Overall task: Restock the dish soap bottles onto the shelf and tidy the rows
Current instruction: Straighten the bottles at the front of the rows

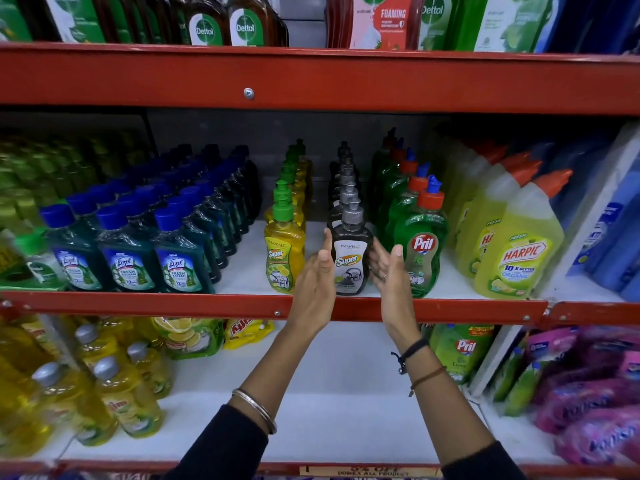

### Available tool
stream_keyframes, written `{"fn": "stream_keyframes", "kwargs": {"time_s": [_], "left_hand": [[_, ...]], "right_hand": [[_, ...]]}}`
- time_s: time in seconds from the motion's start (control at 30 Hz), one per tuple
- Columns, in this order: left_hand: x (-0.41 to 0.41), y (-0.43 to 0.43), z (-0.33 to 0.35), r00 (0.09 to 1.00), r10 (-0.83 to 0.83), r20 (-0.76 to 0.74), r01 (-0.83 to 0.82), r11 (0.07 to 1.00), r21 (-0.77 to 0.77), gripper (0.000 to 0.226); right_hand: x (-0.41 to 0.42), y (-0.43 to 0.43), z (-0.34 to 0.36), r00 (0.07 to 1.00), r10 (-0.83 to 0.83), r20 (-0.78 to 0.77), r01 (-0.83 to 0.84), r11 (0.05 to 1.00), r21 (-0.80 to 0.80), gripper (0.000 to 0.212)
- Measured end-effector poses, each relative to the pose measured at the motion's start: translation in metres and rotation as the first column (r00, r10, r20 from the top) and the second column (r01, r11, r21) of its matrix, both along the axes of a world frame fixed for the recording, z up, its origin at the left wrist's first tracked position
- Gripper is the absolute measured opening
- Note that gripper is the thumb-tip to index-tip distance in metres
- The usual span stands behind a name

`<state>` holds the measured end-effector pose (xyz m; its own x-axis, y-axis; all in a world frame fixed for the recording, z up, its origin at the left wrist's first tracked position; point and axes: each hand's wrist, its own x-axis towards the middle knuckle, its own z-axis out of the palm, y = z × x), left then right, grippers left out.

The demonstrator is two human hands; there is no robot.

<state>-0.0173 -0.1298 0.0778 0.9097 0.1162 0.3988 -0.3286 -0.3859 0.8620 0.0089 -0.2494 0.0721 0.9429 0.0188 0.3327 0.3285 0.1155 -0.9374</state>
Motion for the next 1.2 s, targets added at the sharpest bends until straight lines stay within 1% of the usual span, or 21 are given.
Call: {"fn": "stream_keyframes", "kwargs": {"time_s": [0.07, 0.1, 0.17, 0.2, 0.23, 0.27, 0.33, 0.37, 0.43, 0.5, 0.57, 0.63, 0.7, 0.77, 0.83, 0.87, 0.93, 0.97, 1.0, 1.1, 1.2], "left_hand": [[0.001, 0.000, -0.006, 0.997, 0.006, 0.077, -0.003, 0.999, -0.046, 0.086], [0.000, 0.001, -0.010, 0.993, 0.019, 0.115, -0.007, 0.994, -0.106, 0.087], [-0.005, 0.004, -0.020, 0.979, 0.083, 0.184, -0.035, 0.967, -0.251, 0.081], [-0.009, 0.007, -0.023, 0.966, 0.129, 0.223, -0.056, 0.950, -0.308, 0.077], [-0.012, 0.011, -0.026, 0.947, 0.182, 0.263, -0.082, 0.933, -0.350, 0.074], [-0.015, 0.016, -0.027, 0.924, 0.239, 0.299, -0.114, 0.918, -0.381, 0.071], [-0.015, 0.030, -0.026, 0.881, 0.336, 0.333, -0.178, 0.887, -0.426, 0.064], [-0.013, 0.038, -0.024, 0.876, 0.356, 0.325, -0.200, 0.882, -0.427, 0.062], [-0.005, 0.055, -0.017, 0.904, 0.335, 0.265, -0.221, 0.897, -0.382, 0.058], [0.001, 0.070, -0.011, 0.946, 0.266, 0.188, -0.197, 0.926, -0.320, 0.059], [0.005, 0.083, -0.006, 0.977, 0.178, 0.118, -0.142, 0.955, -0.262, 0.065], [0.004, 0.091, -0.002, 0.995, 0.078, 0.057, -0.064, 0.973, -0.222, 0.084], [0.001, 0.096, -0.002, 0.999, -0.011, 0.032, 0.017, 0.979, -0.203, 0.100], [-0.005, 0.095, 0.001, 0.996, -0.064, 0.061, 0.073, 0.985, -0.159, 0.097], [-0.008, 0.096, 0.002, 0.994, -0.080, 0.074, 0.089, 0.987, -0.133, 0.091], [-0.009, 0.097, 0.001, 0.994, -0.079, 0.077, 0.089, 0.987, -0.132, 0.092], [-0.007, 0.102, -0.003, 0.996, -0.068, 0.059, 0.075, 0.988, -0.138, 0.100], [-0.006, 0.105, -0.004, 0.997, -0.065, 0.044, 0.070, 0.988, -0.141, 0.103], [-0.006, 0.107, -0.004, 0.997, -0.066, 0.034, 0.070, 0.987, -0.146, 0.106], [-0.007, 0.110, -0.001, 0.996, -0.087, 0.018, 0.088, 0.982, -0.166, 0.111], [-0.008, 0.112, -0.002, 0.997, -0.082, 0.001, 0.081, 0.982, -0.168, 0.108]], "right_hand": [[-0.003, 0.003, -0.004, 0.996, -0.083, 0.020, 0.083, 0.997, 0.003, 0.064], [-0.008, 0.006, -0.007, 0.986, -0.160, 0.055, 0.161, 0.987, -0.019, 0.068], [-0.023, 0.015, -0.014, 0.927, -0.308, 0.216, 0.336, 0.935, -0.110, 0.062], [-0.031, 0.021, -0.021, 0.896, -0.323, 0.305, 0.377, 0.915, -0.141, 0.057], [-0.038, 0.028, -0.029, 0.887, -0.293, 0.357, 0.369, 0.914, -0.169, 0.056], [-0.045, 0.035, -0.035, 0.898, -0.233, 0.373, 0.323, 0.925, -0.199, 0.059], [-0.051, 0.052, -0.042, 0.940, -0.087, 0.329, 0.177, 0.951, -0.254, 0.068], [-0.051, 0.059, -0.041, 0.957, -0.027, 0.288, 0.108, 0.957, -0.268, 0.071], [-0.046, 0.074, -0.031, 0.977, 0.054, 0.205, 0.001, 0.966, -0.258, 0.078], [-0.038, 0.088, -0.019, 0.988, 0.085, 0.126, -0.059, 0.978, -0.198, 0.084], [-0.030, 0.098, -0.008, 0.996, 0.068, 0.064, -0.057, 0.984, -0.167, 0.093], [-0.025, 0.104, -0.002, 0.999, 0.046, 0.016, -0.043, 0.989, -0.142, 0.097], [-0.022, 0.107, -0.002, 0.999, 0.040, -0.012, -0.041, 0.993, -0.109, 0.090], [-0.020, 0.107, 0.000, 0.998, 0.055, -0.030, -0.057, 0.996, -0.076, 0.082], [-0.017, 0.107, 0.002, 0.996, 0.078, -0.046, -0.080, 0.996, -0.048, 0.063], [-0.016, 0.106, 0.003, 0.995, 0.082, -0.054, -0.084, 0.995, -0.044, 0.062], [-0.011, 0.106, 0.004, 0.993, 0.096, -0.071, -0.099, 0.995, -0.026, 0.086], [-0.009, 0.106, 0.004, 0.990, 0.109, -0.085, -0.110, 0.994, -0.011, 0.094], [-0.006, 0.108, 0.003, 0.988, 0.121, -0.091, -0.121, 0.993, 0.003, 0.097], [-0.006, 0.110, 0.001, 0.987, 0.127, -0.099, -0.125, 0.992, 0.018, 0.095], [-0.005, 0.109, 0.000, 0.987, 0.135, -0.090, -0.131, 0.990, 0.046, 0.087]]}}
